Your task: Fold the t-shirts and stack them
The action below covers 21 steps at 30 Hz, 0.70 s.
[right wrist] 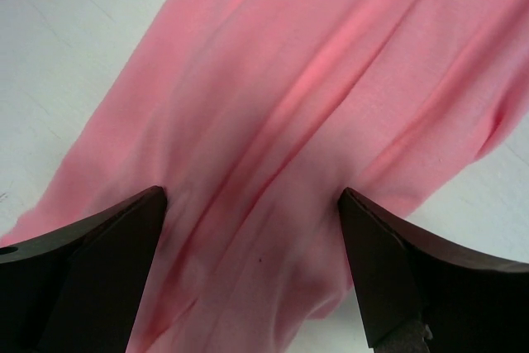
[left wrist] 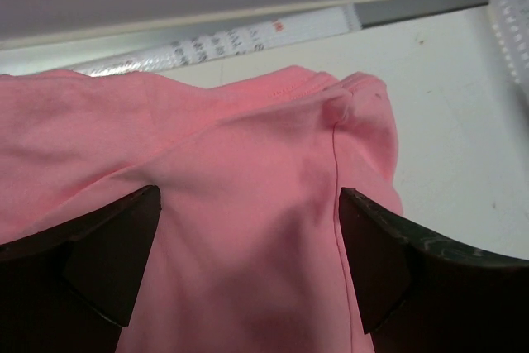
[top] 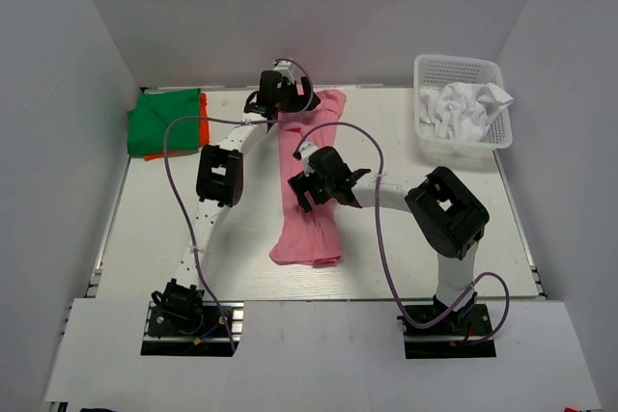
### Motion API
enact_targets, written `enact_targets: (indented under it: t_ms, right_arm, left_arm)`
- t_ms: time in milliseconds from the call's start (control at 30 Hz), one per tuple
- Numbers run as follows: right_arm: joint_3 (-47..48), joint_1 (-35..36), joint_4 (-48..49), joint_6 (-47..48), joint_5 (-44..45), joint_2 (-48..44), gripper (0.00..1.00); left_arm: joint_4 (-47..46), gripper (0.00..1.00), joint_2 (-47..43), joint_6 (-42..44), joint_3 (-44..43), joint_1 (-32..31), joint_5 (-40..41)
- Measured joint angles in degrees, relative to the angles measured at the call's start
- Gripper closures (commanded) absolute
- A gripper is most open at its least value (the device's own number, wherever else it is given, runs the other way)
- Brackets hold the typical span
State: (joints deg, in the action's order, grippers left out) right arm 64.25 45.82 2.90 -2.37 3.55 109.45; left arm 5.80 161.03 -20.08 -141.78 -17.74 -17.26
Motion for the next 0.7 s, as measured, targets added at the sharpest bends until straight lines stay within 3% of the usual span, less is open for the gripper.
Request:
enact_targets:
  t_ms: [167, 400, 533, 700]
  right_arm:
    - [-0.8, 0.0, 2.9, 1.6, -2.7, 0.1, 0.10]
    - [-1.5, -0.1, 3.2, 0.7, -2.5, -1.4, 0.10]
    - [-5.1, -0.1, 3.3, -1.9, -4.5, -7.8, 0.10]
    - [-12.5, 0.0, 3.5, -7.1, -6.3, -20.5, 0.10]
  left_arm:
    - [-8.9, 0.00, 4.3, -3.2, -3.0, 0.0, -2.1]
    - [-10.9, 0.00, 1.9, -5.0, 1.1, 0.0, -1.3]
    - [-6.4, 0.00, -7.2, -5.0, 10.9, 0.0, -0.7]
    - [0.5, 0.00, -30.0, -3.2, 29.3, -0.2, 2.1]
